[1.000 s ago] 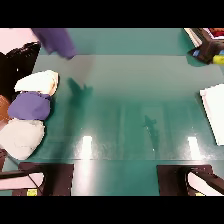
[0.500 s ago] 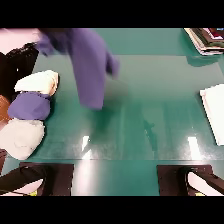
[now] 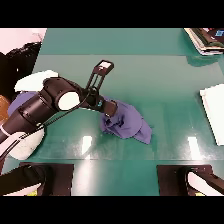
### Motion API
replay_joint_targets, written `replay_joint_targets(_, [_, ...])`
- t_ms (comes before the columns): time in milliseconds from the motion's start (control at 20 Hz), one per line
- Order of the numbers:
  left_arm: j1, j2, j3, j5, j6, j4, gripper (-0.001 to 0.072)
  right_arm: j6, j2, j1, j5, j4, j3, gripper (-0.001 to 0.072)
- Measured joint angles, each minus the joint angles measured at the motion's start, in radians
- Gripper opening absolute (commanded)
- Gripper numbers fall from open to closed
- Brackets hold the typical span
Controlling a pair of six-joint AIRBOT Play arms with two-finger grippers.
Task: Fold the shirts.
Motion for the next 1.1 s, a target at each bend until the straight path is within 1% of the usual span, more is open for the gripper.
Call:
replay_joint_targets(150, [0.115,-0.011,-0.015,0.027,0.005,0.003,0.0606,0.000,0.000,0.000,0.007,0.000,0.000,0.0019])
replay_joint_targets(200, [0.163,-0.026,-0.017,0.032,0.027,-0.025,0.0606,0.000,0.000,0.000,0.009,0.000,0.000,0.0019])
replay_joint_targets(350, [0.273,-0.101,-0.021,0.023,0.167,-0.211,0.0606,0.000,0.000,0.000,0.013,0.000,0.000,0.0019])
replay_joint_targets(450, [0.311,-0.172,-0.023,0.015,0.262,-0.335,0.0606,0.000,0.000,0.000,0.013,0.000,0.000,0.0019])
replay_joint_targets(550, [0.332,-0.249,-0.023,0.013,0.333,-0.444,0.0606,0.000,0.000,0.000,0.013,0.000,0.000,0.0019])
replay_joint_targets(650, [0.340,-0.320,-0.023,0.013,0.389,-0.545,0.0606,0.000,0.000,0.000,0.014,0.000,0.000,0.0019])
replay_joint_targets(750, [0.346,-0.372,-0.023,0.027,0.425,-0.622,0.0605,0.000,0.000,0.000,0.014,0.000,0.000,0.0019])
replay_joint_targets(800, [0.348,-0.388,-0.023,0.038,0.437,-0.650,0.0586,0.000,0.000,0.000,0.014,0.000,0.000,0.0019])
replay_joint_targets(900, [0.349,-0.409,-0.023,0.065,0.452,-0.690,0.0024,0.000,0.000,0.000,0.014,0.000,0.000,0.0019])
replay_joint_targets(950, [0.349,-0.416,-0.023,0.077,0.456,-0.706,0.0032,0.000,0.000,0.000,0.015,0.000,0.000,0.0019])
replay_joint_targets(1100, [0.358,-0.420,-0.016,0.089,0.466,-0.723,0.0024,0.000,0.000,0.000,0.041,-0.001,0.000,0.0019])
